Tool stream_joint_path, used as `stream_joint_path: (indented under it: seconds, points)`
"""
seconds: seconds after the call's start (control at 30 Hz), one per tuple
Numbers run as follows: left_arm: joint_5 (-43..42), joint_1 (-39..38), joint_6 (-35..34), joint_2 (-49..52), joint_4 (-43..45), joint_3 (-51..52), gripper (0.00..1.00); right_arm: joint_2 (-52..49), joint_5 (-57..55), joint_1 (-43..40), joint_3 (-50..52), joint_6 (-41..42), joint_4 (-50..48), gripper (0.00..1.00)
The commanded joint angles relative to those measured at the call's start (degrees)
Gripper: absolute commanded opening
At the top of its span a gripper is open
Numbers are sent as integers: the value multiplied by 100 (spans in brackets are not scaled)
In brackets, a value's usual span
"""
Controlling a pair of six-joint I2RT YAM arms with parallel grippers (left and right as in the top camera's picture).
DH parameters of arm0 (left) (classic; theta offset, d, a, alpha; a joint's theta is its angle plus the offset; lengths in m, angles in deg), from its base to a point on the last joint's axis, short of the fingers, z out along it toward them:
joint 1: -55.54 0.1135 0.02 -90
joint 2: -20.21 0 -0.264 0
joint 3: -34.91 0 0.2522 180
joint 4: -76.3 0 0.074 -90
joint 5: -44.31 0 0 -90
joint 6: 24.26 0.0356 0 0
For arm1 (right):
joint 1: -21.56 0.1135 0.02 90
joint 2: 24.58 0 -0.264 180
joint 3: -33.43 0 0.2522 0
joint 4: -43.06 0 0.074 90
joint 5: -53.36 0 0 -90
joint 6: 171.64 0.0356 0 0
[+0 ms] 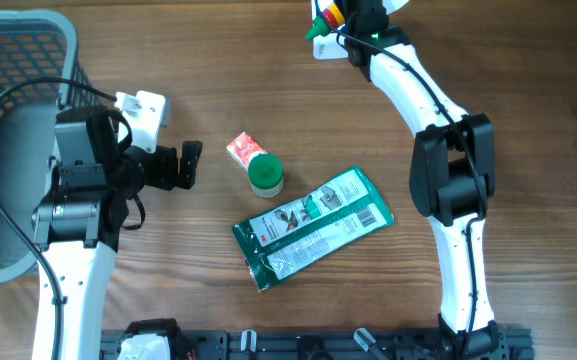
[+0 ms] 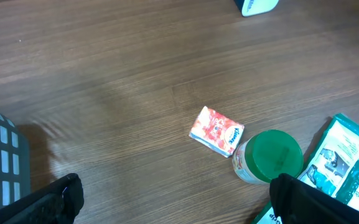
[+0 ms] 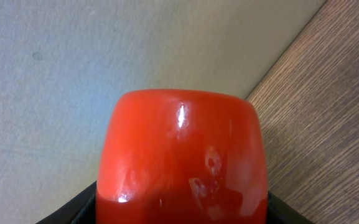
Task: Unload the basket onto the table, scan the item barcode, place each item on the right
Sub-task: 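Move the sauce bottle to the table's right edge and release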
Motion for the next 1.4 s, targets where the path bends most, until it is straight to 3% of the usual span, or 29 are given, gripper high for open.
stream_joint_path:
  seconds: [0.0, 0.17, 0.37, 0.6, 0.8, 1.37]
  points:
    - [-107, 31, -52, 26, 13, 37, 100, -85, -173, 2, -214, -85, -68, 43]
    - [-107, 31, -52, 26, 13, 37, 100, -79, -157, -46, -269, -94, 225, 42]
    - [-107, 31, -50, 26, 13, 37, 100, -7, -155, -374, -883, -146, 1735, 41]
    - [-107, 31, -52, 26, 13, 37, 100, 157, -153, -1318, -1257, -214, 3550, 41]
    - [-107, 31, -52, 26, 13, 37, 100, 153, -175, -2367, -1093, -249, 4494, 41]
    - [-107, 31, -52, 26, 13, 37, 100, -85, 120, -5005, 74, -404, 4483, 45]
